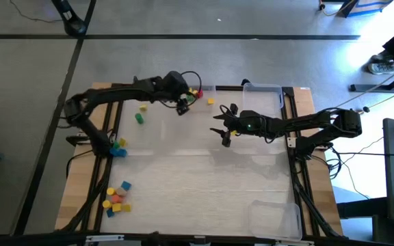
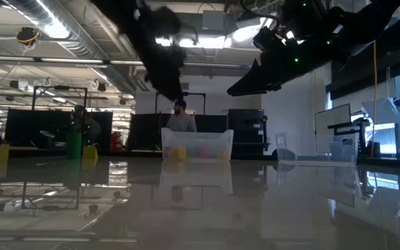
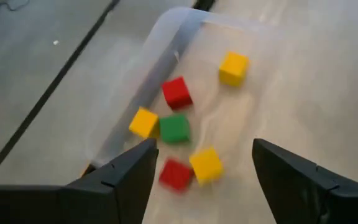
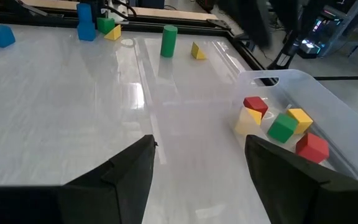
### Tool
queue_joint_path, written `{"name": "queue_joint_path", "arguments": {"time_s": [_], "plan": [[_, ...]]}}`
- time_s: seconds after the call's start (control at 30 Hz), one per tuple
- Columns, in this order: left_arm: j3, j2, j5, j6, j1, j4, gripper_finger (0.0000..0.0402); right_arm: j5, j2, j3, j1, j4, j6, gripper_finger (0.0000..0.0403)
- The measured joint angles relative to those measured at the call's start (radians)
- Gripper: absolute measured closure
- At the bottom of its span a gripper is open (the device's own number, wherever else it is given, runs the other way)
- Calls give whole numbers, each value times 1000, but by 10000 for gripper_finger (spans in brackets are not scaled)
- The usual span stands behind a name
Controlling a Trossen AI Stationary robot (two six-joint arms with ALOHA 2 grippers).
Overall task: Sort blocks by size
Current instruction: Put the square blue block into the top left transparent bin
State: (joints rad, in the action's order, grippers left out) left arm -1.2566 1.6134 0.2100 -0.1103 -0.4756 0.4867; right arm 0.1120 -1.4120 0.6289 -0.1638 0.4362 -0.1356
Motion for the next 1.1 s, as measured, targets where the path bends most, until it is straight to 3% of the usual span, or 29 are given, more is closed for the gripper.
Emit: {"name": "queue_joint_path", "arguments": {"time_s": [0.27,0.53,0.7,1.1], "plan": [[-23,-291,7,98,94,281,149,-2,25,0,1,-26,0,152],[72,-479,8,332,235,420,149,-111,177,80,20,-326,53,152],[141,-530,6,462,368,464,149,-124,239,124,85,-431,64,152],[161,-512,11,869,611,693,149,-104,241,127,158,-441,64,152]]}}
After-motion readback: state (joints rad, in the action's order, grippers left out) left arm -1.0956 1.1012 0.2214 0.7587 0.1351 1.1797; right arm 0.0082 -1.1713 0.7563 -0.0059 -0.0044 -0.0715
